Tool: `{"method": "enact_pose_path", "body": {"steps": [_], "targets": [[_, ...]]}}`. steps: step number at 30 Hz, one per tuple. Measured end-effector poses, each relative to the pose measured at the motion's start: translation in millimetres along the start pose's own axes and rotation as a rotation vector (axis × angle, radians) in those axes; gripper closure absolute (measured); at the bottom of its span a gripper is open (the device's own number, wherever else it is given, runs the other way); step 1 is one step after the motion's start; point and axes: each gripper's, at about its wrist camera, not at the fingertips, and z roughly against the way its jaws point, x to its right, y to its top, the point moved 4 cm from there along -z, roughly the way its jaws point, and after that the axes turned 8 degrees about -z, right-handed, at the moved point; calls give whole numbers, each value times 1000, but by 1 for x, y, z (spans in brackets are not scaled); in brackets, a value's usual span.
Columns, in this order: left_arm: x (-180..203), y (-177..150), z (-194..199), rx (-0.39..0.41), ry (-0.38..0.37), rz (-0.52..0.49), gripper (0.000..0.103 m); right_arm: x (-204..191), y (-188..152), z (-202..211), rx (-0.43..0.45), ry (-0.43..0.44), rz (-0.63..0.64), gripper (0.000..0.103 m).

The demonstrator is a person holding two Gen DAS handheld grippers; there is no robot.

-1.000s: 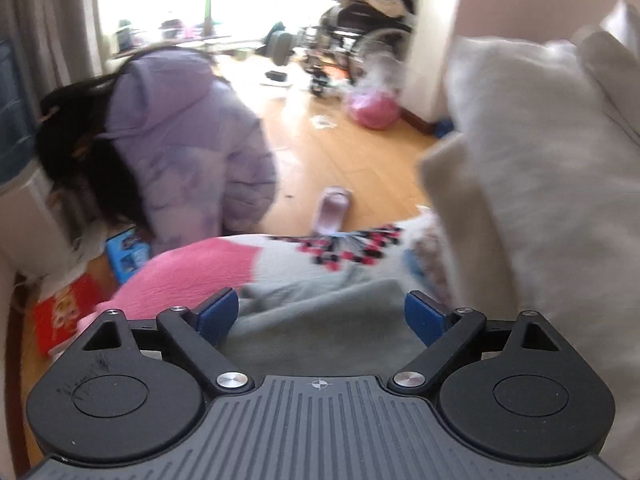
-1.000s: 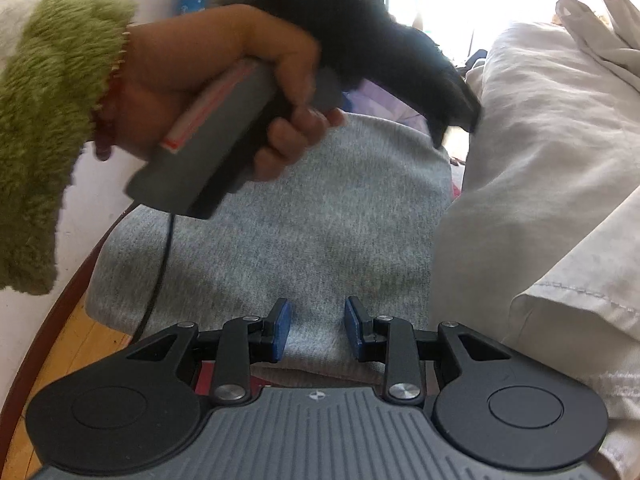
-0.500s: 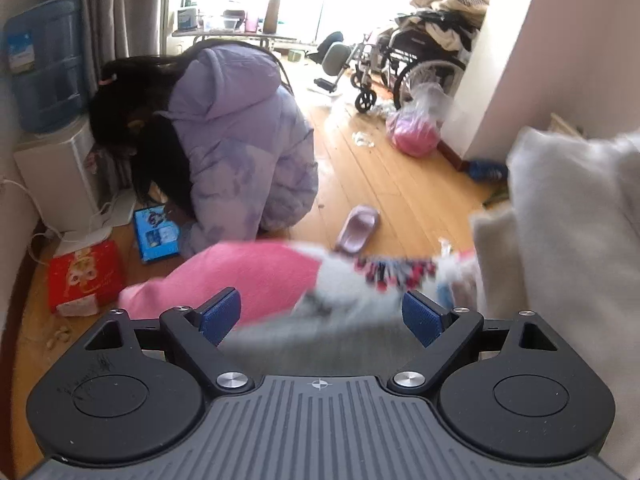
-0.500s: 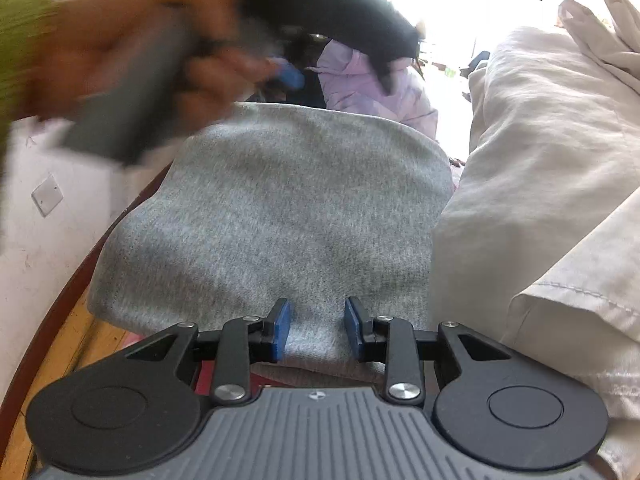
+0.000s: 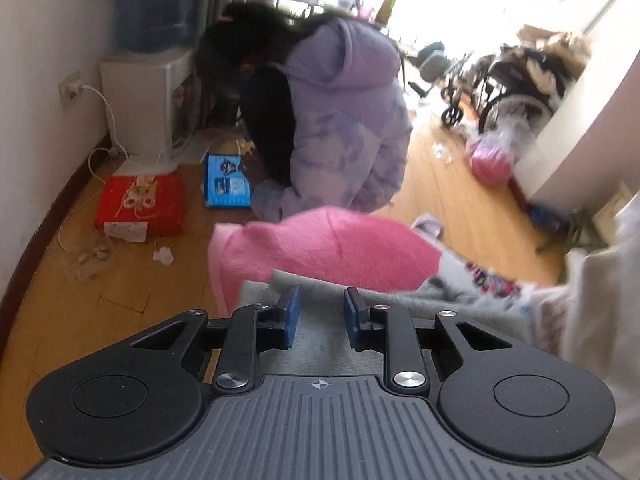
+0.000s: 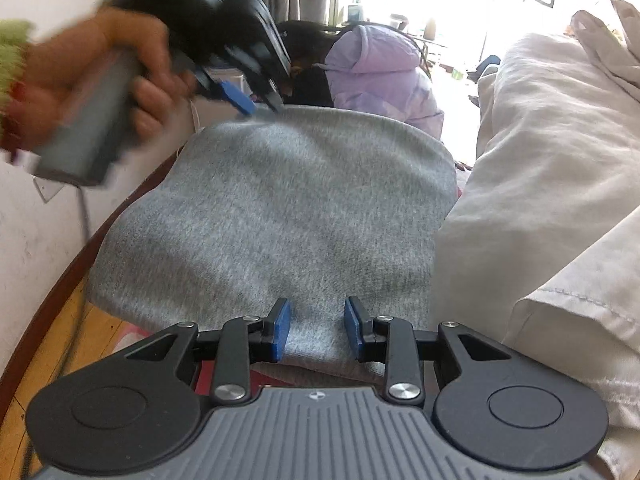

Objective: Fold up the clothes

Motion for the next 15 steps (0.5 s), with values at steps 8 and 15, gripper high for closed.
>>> {"method": "enact_pose_path", "body": {"steps": [8,15], "targets": [[14,-72,81,-57,-108,-168,79,-4,-4,10,13,10,-41,70],[15,-117,64,-122,4,-159,79,-1,-7,14,-14,8,-29,75]]}}
